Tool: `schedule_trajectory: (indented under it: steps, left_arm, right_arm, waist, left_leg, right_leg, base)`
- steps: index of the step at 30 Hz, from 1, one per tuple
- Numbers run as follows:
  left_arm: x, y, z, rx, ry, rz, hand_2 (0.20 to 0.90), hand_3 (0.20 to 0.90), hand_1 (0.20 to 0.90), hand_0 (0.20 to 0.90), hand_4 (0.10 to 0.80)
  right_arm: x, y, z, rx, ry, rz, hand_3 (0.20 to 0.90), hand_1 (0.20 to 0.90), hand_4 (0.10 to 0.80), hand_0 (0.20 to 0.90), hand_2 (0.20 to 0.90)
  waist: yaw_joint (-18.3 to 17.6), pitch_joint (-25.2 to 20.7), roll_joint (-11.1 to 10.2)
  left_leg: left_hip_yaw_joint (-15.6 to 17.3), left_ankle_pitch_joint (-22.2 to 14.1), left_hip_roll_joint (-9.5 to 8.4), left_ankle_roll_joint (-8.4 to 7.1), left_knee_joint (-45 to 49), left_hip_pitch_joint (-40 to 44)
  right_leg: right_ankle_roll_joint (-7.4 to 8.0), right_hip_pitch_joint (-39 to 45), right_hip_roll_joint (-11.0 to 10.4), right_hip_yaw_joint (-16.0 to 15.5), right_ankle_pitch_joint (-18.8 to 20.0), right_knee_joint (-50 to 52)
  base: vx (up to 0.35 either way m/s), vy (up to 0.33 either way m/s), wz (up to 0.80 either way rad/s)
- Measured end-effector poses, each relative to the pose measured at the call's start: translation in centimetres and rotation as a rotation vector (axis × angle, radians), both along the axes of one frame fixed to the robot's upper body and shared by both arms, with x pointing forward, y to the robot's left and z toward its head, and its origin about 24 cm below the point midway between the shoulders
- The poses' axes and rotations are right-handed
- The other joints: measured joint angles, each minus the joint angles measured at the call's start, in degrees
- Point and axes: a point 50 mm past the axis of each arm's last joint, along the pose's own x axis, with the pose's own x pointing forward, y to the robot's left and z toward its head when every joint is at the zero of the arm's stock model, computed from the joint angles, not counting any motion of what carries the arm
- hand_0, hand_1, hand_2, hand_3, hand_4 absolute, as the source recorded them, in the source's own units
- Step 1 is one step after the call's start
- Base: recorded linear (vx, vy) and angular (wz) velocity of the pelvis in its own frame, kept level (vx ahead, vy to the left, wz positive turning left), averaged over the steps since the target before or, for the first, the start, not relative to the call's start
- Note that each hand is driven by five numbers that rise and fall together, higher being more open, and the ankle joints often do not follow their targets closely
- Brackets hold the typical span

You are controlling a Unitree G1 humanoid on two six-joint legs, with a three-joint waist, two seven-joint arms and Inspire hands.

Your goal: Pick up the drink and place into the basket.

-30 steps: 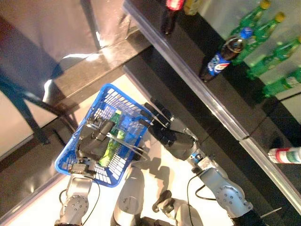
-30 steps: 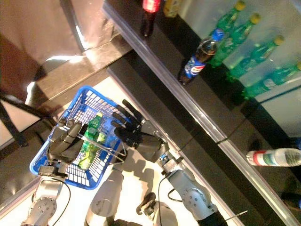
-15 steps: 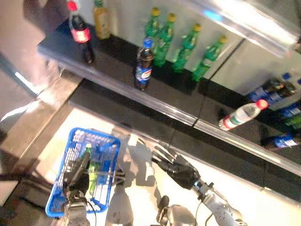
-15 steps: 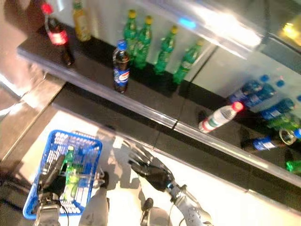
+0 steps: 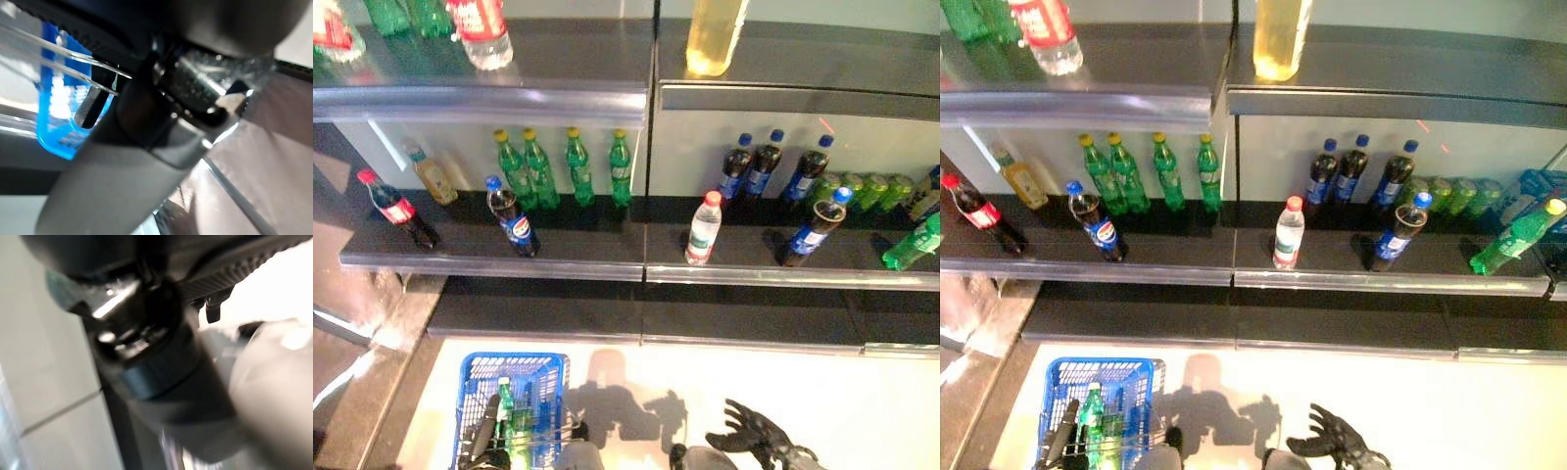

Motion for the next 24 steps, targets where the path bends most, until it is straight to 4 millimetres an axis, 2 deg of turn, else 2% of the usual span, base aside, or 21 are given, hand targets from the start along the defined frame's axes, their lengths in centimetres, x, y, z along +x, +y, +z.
schedule_trajectory:
  steps: [2,4,6,8,10,12,13,14,16,17,18,20,21,23,24]
  left_arm:
    - [-0.6,0.0,-0.3,-0.026,0.035,0.008,0.3,0.2,0.3,0.3,0.1]
    - [-1.1,0.4,-0.4,-0.025,0.066,-0.001,0.3,0.2,0.3,0.3,0.1]
    - [-0.1,1.1,-0.1,-0.002,0.066,-0.043,0.3,0.2,0.3,0.3,0.1]
    - [0.2,1.0,-0.1,0.011,0.072,-0.079,0.3,0.2,0.3,0.3,0.1]
    - [-0.5,0.6,-0.3,0.003,0.09,-0.06,0.3,0.2,0.3,0.3,0.1]
    - [-1.2,0.4,-0.4,0.003,0.104,-0.03,0.3,0.2,0.3,0.3,0.1]
    - [-1.7,0.4,-0.5,-0.001,0.113,-0.005,0.3,0.2,0.3,0.3,0.1]
    - [-1.7,0.4,-0.4,0.001,0.114,0.001,0.3,0.2,0.3,0.3,0.1]
    - [-1.3,0.4,-0.4,0.002,0.122,0.0,0.3,0.2,0.3,0.3,0.1]
    - [-1.3,0.4,-0.4,0.001,0.127,0.003,0.3,0.2,0.3,0.3,0.1]
    - [-1.4,0.4,-0.4,-0.002,0.139,0.009,0.3,0.2,0.3,0.3,0.1]
    - [-1.4,0.4,-0.5,-0.007,0.151,0.02,0.3,0.2,0.3,0.3,0.1]
    - [-1.6,0.4,-0.5,-0.012,0.168,0.03,0.3,0.2,0.3,0.3,0.1]
    - [-1.7,0.6,-0.4,-0.002,0.181,0.026,0.3,0.2,0.3,0.3,0.1]
    - [-1.7,0.7,-0.4,0.003,0.186,0.025,0.3,0.2,0.3,0.3,0.1]
  right_arm:
    - [0.2,0.9,-0.3,0.005,-0.02,-0.03,0.9,0.9,0.8,0.9,0.9]
    - [0.2,2.3,-0.7,0.019,-0.032,-0.06,0.9,0.9,0.8,0.9,0.9]
    - [0.0,3.4,-1.3,0.026,-0.026,-0.104,0.9,0.9,0.8,0.9,0.9]
    - [-0.2,4.2,-1.9,0.011,0.0,-0.136,0.9,0.9,0.8,0.9,0.9]
    - [-0.1,4.6,-2.1,-0.016,0.015,-0.15,0.9,0.9,0.8,0.9,0.9]
    - [0.4,4.9,-2.2,-0.051,0.023,-0.12,0.9,0.9,0.8,0.9,0.9]
    - [1.1,5.2,-2.2,-0.065,0.022,-0.103,0.9,0.9,0.8,0.9,0.9]
    - [1.2,5.4,-2.2,-0.068,0.021,-0.092,0.9,0.9,0.8,0.9,0.9]
    - [1.2,5.7,-2.3,-0.075,0.035,-0.094,0.9,0.9,0.8,0.9,0.9]
    - [1.2,5.7,-2.3,-0.078,0.037,-0.093,0.9,0.9,0.8,0.9,0.9]
    - [1.1,5.7,-2.3,-0.087,0.041,-0.094,0.9,0.9,0.8,0.9,0.9]
    - [1.2,5.7,-2.3,-0.096,0.05,-0.086,0.9,0.9,0.8,0.9,0.9]
    - [1.3,5.8,-2.3,-0.099,0.058,-0.077,0.9,0.9,0.8,0.9,0.9]
    - [1.2,5.9,-2.4,-0.102,0.068,-0.055,0.9,0.9,0.8,0.9,0.9]
    - [1.2,6.1,-2.4,-0.103,0.077,-0.046,0.9,0.9,0.8,0.9,0.9]
  waist:
    - [0.4,0.2,-1.2]
    - [0.1,-0.2,-2.4]
    - [-0.2,-0.9,-3.5]
    - [-0.1,-0.9,-3.5]
    - [0.1,-0.9,-3.1]
    - [1.8,-0.7,-2.8]
    - [1.9,-0.8,-2.5]
    - [1.8,-0.8,-2.5]
    - [1.8,-1.0,-2.0]
    - [1.9,-1.0,-1.9]
    - [1.6,-1.1,-1.5]
    - [2.3,-1.2,-1.0]
    - [2.5,-1.1,-0.8]
    - [3.2,-1.2,-0.8]
    - [3.2,-1.2,-0.8]
  left_leg:
    - [-0.7,0.1,-0.41,0.0,-1.1,0.9]
    - [0.4,0.2,-0.28,0.12,-2.5,1.8]
    - [0.6,0.3,-0.16,-0.07,-3.8,2.2]
    - [0.6,0.7,-0.25,0.39,-5.5,3.4]
    - [0.8,1.4,0.05,0.79,-7.1,5.2]
    - [5.2,2.0,1.34,0.47,-9.4,7.6]
    - [7.3,1.9,2.22,0.33,-9.5,8.1]
    - [7.5,1.4,2.46,0.39,-9.5,8.2]
    - [9.2,1.5,3.86,-0.52,-9.6,8.2]
    - [9.3,1.4,3.99,-0.71,-9.6,8.2]
    - [10.3,1.4,4.89,-1.13,-9.8,8.5]
    - [13.4,1.2,6.42,-1.8,-10.0,9.1]
    - [17.0,1.1,7.47,-2.65,-10.3,10.4]
    - [19.6,0.4,9.03,-4.37,-10.0,11.8]
    - [20.1,-0.1,10.43,-5.47,-9.3,12.1]
  right_leg:
    - [0.29,-1.2,0.3,1.1,0.2,0.9]
    - [0.36,-1.2,0.4,2.0,0.4,0.6]
    - [0.39,-1.1,0.4,2.0,1.0,-0.2]
    - [0.85,-0.9,0.3,2.0,1.8,-1.1]
    - [0.44,-0.9,0.2,1.2,3.1,-1.8]
    - [-0.43,-2.3,-1.1,-5.2,4.9,-1.4]
    - [-0.14,-2.2,-2.1,-7.9,5.3,-2.2]
    - [-0.23,-2.0,-2.0,-8.5,5.5,-2.5]
    - [-0.26,-2.1,-1.4,-9.6,6.2,-4.1]
    - [-0.52,-2.1,-1.1,-9.8,6.4,-4.3]
    - [-0.93,-2.0,-1.0,-10.9,6.3,-4.9]
    - [-0.57,-2.4,-2.6,-15.3,6.0,-4.5]
    - [0.58,-2.6,-4.5,-16.1,5.3,-1.8]
    - [2.22,-1.9,-6.6,-16.8,4.6,-0.7]
    - [2.34,-1.9,-6.2,-16.9,4.6,0.0]
  base:
    - [0.064,0.109,-0.41]
    - [0.062,0.097,-0.29]
    - [0.065,0.059,-0.19]
    - [0.069,-0.001,-0.33]
    - [0.043,-0.104,-0.57]
    - [0.016,-0.174,-1.02]
    - [0.002,-0.247,-0.94]
    - [0.005,-0.268,-0.47]
    - [0.015,-0.235,-0.27]
    - [0.038,-0.245,-0.34]
    - [0.067,-0.299,-0.37]
    - [0.121,-0.409,-0.65]
    - [0.128,-0.598,-0.71]
    - [0.123,-0.605,-0.63]
    - [0.149,-0.54,-0.56]
